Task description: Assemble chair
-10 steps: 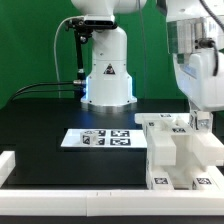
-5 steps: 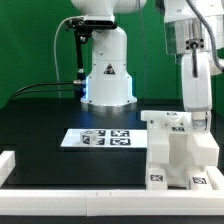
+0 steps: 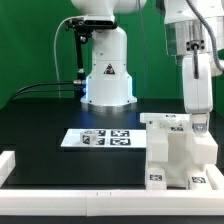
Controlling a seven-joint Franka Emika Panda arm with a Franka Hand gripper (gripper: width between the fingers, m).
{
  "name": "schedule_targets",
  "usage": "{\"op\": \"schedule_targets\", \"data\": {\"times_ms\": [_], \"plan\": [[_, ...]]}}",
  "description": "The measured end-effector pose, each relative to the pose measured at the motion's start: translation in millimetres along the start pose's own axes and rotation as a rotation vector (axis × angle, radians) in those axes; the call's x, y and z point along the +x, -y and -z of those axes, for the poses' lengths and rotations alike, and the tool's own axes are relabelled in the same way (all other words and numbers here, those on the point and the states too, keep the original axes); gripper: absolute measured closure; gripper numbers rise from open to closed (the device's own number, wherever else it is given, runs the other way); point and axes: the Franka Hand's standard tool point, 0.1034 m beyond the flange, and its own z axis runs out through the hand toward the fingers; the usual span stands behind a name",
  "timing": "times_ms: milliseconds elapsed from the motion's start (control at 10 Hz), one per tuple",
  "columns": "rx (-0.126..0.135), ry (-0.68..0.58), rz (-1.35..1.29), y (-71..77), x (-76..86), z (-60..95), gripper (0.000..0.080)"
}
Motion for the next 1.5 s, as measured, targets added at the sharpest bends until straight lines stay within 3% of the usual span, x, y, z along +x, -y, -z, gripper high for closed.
{"op": "schedule_targets", "data": {"times_ms": [500, 600, 700, 800, 1200, 1300, 1400, 1500], "plan": [[0.0, 0.0, 0.001, -0.2, -0.4, 0.0, 0.015], [-0.003, 0.016, 0.039, 0.3, -3.7, 9.9, 0.015], [0.019, 0.047, 0.053, 5.2, -3.8, 27.2, 0.015], [0.027, 0.056, 0.059, 7.3, -2.2, 33.8, 0.015], [0.021, 0.051, 0.075, 5.2, -2.3, 29.4, 0.015], [0.026, 0.052, 0.117, 5.7, 0.1, 29.9, 0.015], [0.048, 0.057, 0.138, 5.4, 13.3, 32.3, 0.015], [0.053, 0.062, 0.229, 1.1, 26.1, 36.7, 0.015]]}}
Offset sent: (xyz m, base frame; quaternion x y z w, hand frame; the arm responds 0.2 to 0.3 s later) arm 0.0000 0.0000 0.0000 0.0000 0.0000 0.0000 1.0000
